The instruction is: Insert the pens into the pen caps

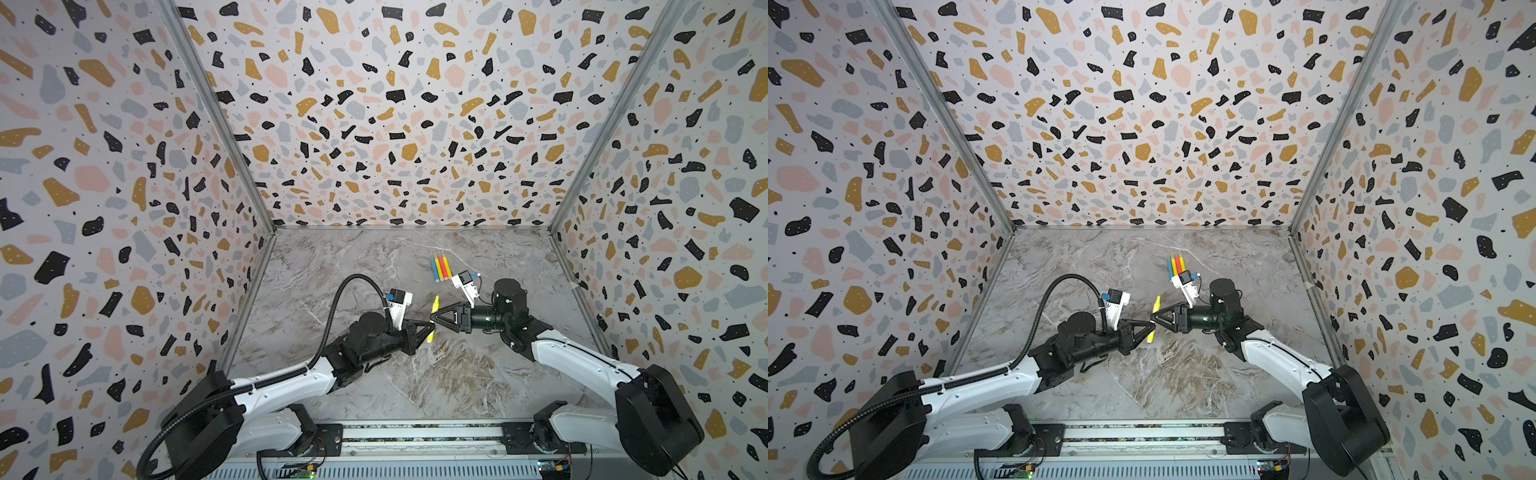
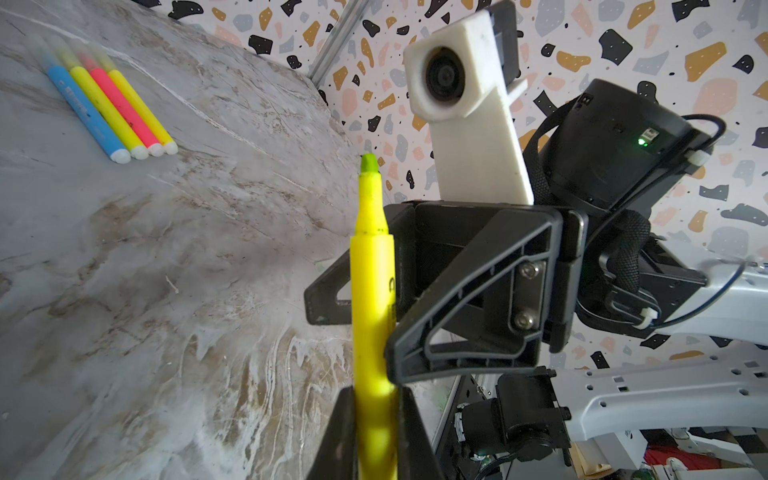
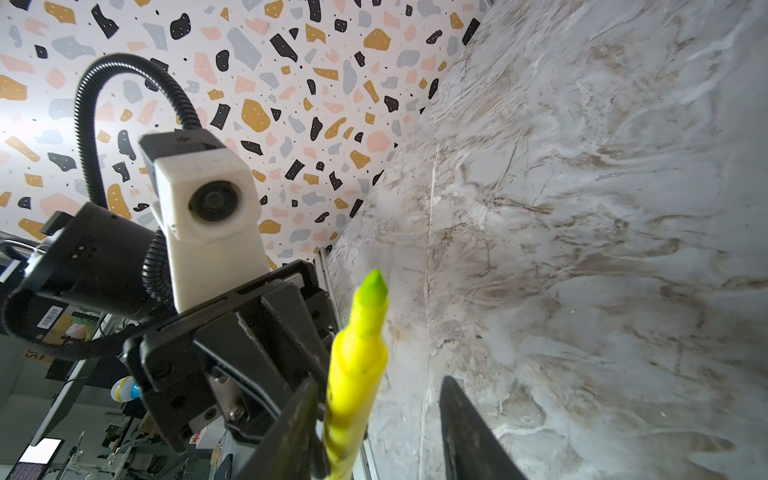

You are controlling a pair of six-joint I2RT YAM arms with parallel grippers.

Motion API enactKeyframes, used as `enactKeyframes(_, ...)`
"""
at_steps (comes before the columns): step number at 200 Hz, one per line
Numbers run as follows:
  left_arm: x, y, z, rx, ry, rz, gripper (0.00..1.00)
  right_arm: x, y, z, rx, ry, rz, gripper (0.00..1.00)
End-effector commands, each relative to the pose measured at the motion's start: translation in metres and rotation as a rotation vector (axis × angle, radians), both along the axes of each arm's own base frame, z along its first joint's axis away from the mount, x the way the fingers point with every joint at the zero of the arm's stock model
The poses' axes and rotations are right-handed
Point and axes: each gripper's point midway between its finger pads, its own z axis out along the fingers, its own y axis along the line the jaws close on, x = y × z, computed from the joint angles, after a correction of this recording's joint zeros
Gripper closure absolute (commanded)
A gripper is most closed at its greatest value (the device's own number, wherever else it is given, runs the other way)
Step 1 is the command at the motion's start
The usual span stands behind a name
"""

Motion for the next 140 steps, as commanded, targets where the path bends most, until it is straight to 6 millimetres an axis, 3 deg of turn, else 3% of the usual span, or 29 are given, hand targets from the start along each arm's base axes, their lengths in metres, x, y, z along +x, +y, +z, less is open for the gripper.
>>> enactKeyframes(1,-0.007,-0.004,0.019,-0.059,-0.060,-0.034,0.97,0.004,0.005,0.023,0.040,-0.057,0.008,0.53)
enactKeyframes(35,-0.009,-0.005,0.018,-0.058,-0.063,-0.045,0.97,0.005,0.005,0.025,0.043,-0.057,0.003,0.58)
enactKeyframes(87,-0.012,-0.008,0.015,-0.060,-0.058,-0.064,0.97,0.004,0.005,0.027,0.051,-0.058,0.007,0.88)
enactKeyframes(140,-0.015,-0.014,0.017,-0.080,-0.043,-0.095,0.77,0.000,0.005,0.029,0.063,-0.059,0.010,0.93)
